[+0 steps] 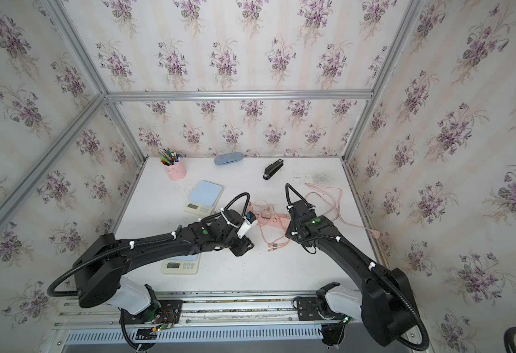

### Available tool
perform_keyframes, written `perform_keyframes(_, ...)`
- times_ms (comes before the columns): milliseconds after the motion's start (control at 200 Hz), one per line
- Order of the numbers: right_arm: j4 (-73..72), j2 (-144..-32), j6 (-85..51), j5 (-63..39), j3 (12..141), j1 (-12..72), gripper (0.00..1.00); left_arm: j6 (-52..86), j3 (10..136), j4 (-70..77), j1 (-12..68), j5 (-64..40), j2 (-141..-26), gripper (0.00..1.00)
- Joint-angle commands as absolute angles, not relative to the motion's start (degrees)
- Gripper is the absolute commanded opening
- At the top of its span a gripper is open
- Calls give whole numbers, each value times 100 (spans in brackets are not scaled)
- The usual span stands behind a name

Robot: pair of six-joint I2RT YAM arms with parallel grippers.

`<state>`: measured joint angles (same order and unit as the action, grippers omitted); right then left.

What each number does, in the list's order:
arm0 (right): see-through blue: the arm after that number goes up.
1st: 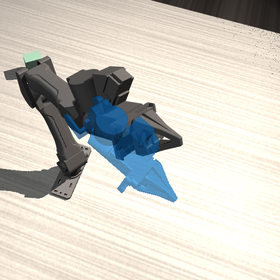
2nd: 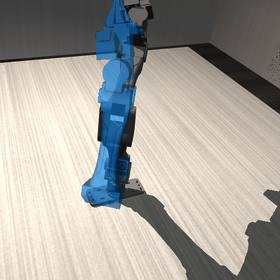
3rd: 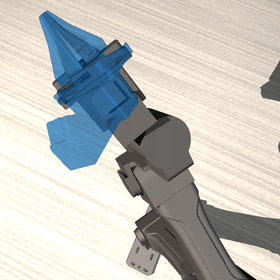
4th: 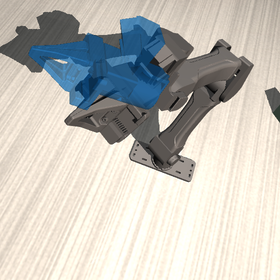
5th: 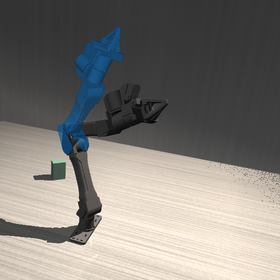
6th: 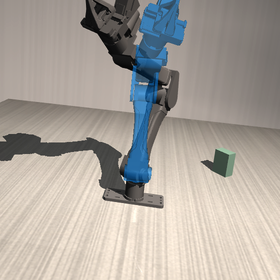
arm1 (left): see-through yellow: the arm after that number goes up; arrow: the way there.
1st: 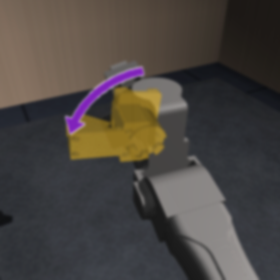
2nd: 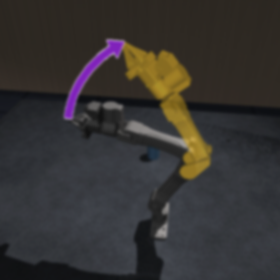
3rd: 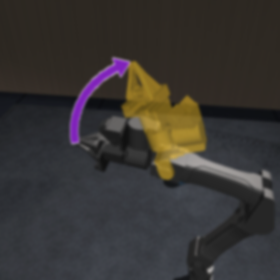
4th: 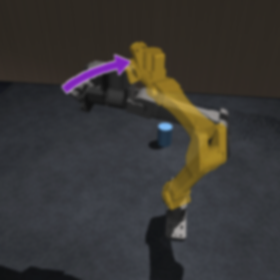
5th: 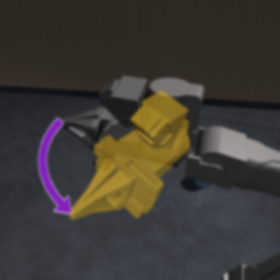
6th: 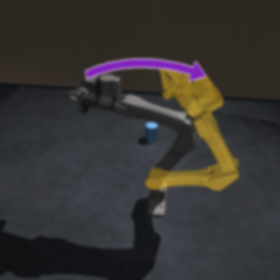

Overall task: Charge the electronic scale
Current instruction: Pick up the charging cable from the center of the board.

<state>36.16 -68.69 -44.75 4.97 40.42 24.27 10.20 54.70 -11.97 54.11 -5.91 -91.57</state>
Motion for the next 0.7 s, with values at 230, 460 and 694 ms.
perform_keyframes(230,2261,-7423,-4408,-521,3498,2310,53,1527,5473,-598,5546,-604,-9963,42)
perform_keyframes(460,2157,-7586,-4364,-678,3262,2309,31,1577,5567,-541,5434,-578,-10148,42)
perform_keyframes(694,2035,-7281,-4285,-704,3241,2307,3,1501,5573,-527,5208,-681,-9802,44)
